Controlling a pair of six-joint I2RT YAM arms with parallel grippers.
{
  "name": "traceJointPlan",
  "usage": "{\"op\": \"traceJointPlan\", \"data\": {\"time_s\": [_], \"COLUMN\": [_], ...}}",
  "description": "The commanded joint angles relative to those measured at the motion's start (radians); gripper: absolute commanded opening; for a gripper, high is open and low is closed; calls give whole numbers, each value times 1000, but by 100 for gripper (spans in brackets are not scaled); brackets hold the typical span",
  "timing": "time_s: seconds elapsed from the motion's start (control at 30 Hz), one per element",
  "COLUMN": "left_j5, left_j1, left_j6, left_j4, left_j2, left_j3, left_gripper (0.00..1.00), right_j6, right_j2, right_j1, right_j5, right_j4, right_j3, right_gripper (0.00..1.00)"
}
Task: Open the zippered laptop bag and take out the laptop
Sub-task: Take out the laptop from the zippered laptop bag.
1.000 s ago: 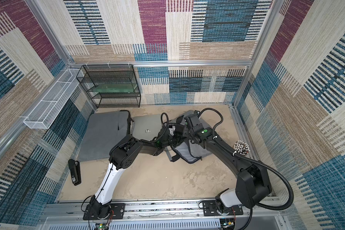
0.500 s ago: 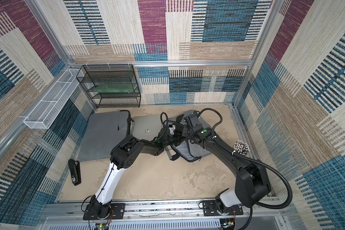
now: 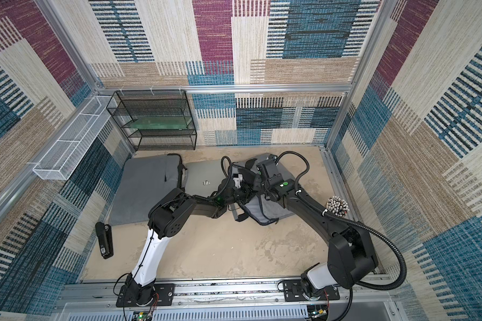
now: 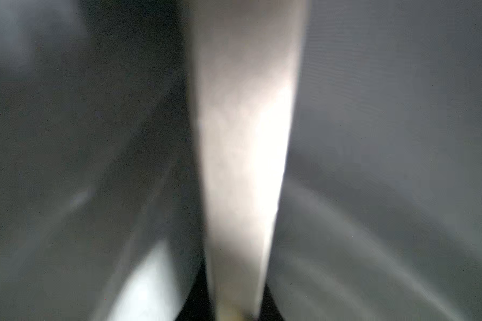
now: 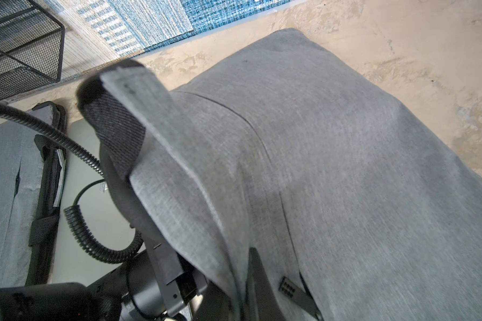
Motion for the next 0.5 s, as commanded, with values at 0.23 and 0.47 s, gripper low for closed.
{"op": "traceJointPlan", "data": {"time_s": [0.23,0.47], "left_j5": [16,18], "left_j1": [5,19], "left_j6": [39,84], "left_j4": [152,127], "left_j2": [-135,-272], "left_j3": [-91,-201], "left_gripper": [0,0], "right_j6": [-34,-54], "right_j2": [40,77], "right_j1": [-11,-31], "right_j5": [-10,-9], "right_j4": [96,100], "right_j3": [-13,6], "right_gripper": [0,0]}}
